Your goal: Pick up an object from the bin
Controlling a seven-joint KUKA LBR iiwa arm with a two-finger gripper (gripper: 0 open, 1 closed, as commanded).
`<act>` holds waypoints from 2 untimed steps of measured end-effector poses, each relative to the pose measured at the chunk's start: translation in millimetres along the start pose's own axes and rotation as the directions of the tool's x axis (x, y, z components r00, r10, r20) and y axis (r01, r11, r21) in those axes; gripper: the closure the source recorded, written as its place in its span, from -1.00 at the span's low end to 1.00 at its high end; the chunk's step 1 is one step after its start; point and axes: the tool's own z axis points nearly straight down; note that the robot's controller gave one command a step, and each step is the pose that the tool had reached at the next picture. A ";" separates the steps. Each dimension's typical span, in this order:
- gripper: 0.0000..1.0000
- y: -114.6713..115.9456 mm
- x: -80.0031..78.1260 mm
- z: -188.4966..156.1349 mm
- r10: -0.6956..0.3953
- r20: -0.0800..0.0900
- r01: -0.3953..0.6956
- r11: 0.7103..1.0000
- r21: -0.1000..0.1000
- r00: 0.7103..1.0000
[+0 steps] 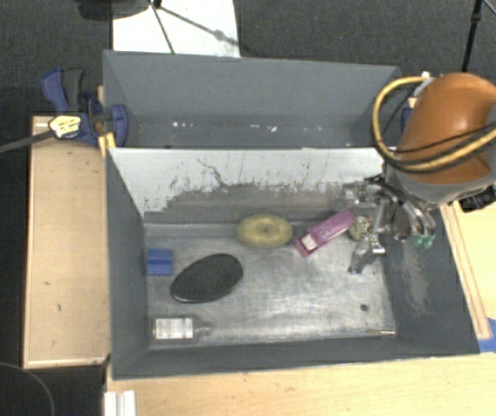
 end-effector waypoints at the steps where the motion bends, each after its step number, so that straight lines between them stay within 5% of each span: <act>1: -1.00 -3.7 -12.8 98.8 0.162 -0.006 -0.162 0.987 -0.001 0.987; 2: 1.00 -4.2 -13.3 96.2 0.159 -0.003 -0.159 0.987 0.000 0.987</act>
Offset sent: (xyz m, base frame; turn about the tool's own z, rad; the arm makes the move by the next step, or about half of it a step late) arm 0.0135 -0.0042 -0.0960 0.1615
